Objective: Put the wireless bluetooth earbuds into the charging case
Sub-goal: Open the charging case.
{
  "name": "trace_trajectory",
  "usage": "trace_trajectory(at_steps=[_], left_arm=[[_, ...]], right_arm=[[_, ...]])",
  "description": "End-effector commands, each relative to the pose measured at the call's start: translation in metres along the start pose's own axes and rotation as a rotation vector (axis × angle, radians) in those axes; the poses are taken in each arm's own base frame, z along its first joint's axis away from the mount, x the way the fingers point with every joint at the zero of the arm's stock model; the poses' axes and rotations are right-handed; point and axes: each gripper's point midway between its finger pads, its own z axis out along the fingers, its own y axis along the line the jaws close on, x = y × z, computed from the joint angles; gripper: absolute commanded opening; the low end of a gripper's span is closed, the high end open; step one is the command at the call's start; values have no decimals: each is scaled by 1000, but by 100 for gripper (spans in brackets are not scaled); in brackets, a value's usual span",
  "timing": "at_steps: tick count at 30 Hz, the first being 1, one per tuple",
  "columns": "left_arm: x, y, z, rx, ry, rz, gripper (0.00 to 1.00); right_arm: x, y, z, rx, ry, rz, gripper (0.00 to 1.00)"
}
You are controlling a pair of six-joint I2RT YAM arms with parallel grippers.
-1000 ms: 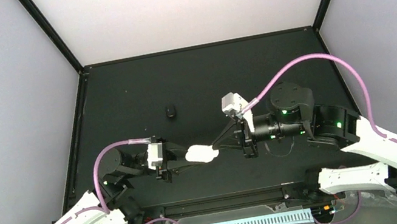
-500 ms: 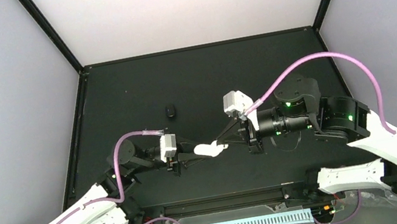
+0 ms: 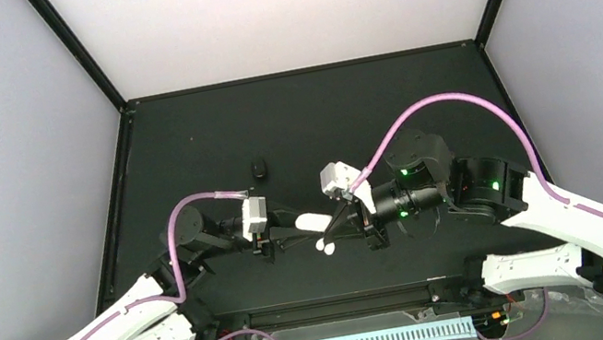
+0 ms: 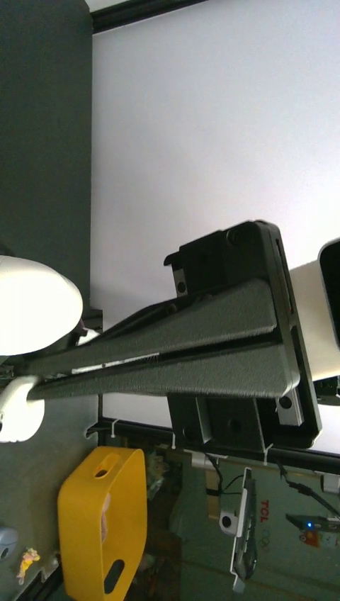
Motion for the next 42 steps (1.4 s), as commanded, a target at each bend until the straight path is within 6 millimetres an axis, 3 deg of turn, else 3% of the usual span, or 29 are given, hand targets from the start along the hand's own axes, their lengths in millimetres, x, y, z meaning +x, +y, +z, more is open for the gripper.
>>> trace_trajectory(at_steps=[1, 8, 17, 30, 42], left_arm=[[-21, -13, -1, 56, -38, 31, 2], [-20, -20, -5, 83, -38, 39, 2], [-16, -23, -8, 83, -36, 52, 2], [-10, -4, -5, -6, -28, -27, 2], [-6, 10, -2, -70, -26, -72, 2]], right_arm=[[-12, -14, -1, 84, -52, 19, 1], [-12, -37, -2, 211, -54, 56, 1], [-16, -44, -11, 270, -95, 70, 1], [-19, -21, -9, 143, -95, 54, 1], [-16, -16, -10, 117, -87, 47, 1]])
